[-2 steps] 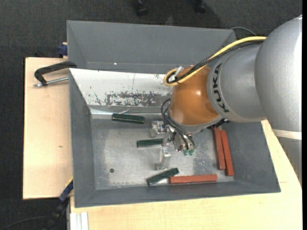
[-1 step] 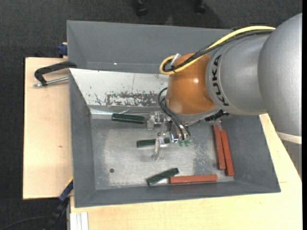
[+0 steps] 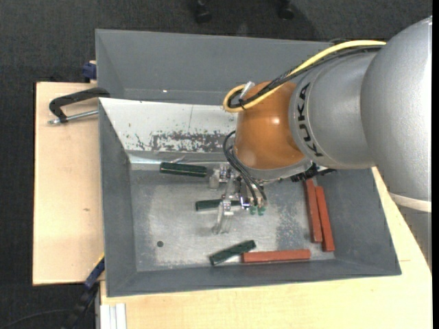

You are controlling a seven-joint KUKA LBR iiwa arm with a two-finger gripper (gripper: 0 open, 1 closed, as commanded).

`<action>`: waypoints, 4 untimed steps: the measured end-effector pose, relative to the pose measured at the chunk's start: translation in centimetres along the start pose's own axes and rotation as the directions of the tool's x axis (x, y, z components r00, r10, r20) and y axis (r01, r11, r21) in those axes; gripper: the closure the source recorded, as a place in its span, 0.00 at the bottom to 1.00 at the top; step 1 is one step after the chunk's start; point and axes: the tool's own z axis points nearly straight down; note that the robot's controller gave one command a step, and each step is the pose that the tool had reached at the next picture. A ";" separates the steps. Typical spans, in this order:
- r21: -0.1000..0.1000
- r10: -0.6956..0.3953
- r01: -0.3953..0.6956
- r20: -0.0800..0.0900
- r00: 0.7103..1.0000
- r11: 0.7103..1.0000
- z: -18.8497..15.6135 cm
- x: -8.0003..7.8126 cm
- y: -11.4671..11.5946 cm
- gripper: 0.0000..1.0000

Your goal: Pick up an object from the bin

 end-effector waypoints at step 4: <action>-0.002 0.020 -0.020 0.012 1.000 1.000 -3.2 -1.4 -0.6 1.00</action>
Offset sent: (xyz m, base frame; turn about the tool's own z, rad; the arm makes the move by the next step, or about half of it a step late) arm 0.0101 -0.0100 -0.0308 0.0225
